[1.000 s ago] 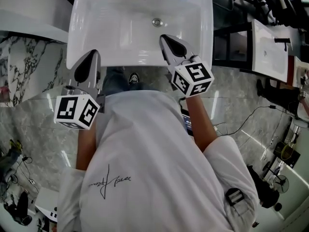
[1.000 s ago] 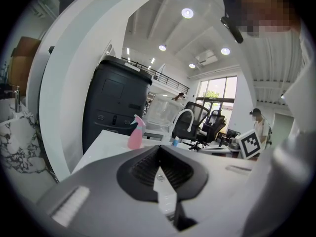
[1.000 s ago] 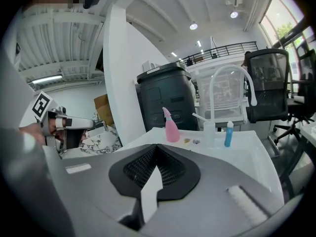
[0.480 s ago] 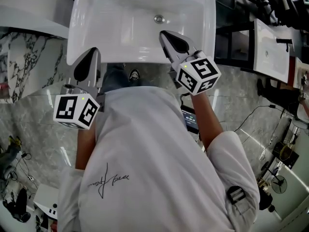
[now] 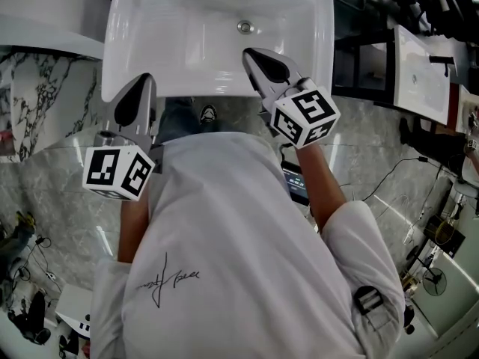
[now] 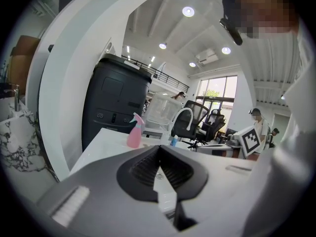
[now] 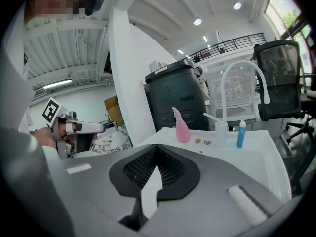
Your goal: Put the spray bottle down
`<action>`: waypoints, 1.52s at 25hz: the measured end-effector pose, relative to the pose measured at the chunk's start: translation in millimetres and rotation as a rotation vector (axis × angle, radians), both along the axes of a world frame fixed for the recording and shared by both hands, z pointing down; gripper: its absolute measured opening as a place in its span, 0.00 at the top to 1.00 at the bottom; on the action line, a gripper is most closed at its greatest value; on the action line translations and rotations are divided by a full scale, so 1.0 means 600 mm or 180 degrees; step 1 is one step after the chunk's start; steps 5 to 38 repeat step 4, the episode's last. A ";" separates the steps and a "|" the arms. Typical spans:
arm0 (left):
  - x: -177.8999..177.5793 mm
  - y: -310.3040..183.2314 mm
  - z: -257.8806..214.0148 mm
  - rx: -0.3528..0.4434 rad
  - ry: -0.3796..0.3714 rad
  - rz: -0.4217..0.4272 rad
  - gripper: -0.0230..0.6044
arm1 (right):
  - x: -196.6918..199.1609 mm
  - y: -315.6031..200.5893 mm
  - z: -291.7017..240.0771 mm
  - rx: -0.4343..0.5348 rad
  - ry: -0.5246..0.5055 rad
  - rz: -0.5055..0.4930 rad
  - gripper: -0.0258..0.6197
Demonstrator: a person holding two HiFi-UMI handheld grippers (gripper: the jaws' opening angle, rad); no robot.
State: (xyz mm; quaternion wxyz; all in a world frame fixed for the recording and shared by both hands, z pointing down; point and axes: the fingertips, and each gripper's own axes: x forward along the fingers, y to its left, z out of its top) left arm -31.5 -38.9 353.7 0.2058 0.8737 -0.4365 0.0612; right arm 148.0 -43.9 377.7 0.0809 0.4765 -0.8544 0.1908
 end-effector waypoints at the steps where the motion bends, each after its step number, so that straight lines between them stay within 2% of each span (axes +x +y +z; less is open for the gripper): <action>1: 0.000 0.000 0.002 -0.0005 0.0004 0.0004 0.93 | -0.002 0.001 0.002 0.0003 0.0014 -0.0010 0.97; 38: 0.002 0.002 0.006 -0.0021 0.0001 0.0017 0.93 | -0.004 0.005 0.008 -0.0017 0.0038 -0.0019 0.97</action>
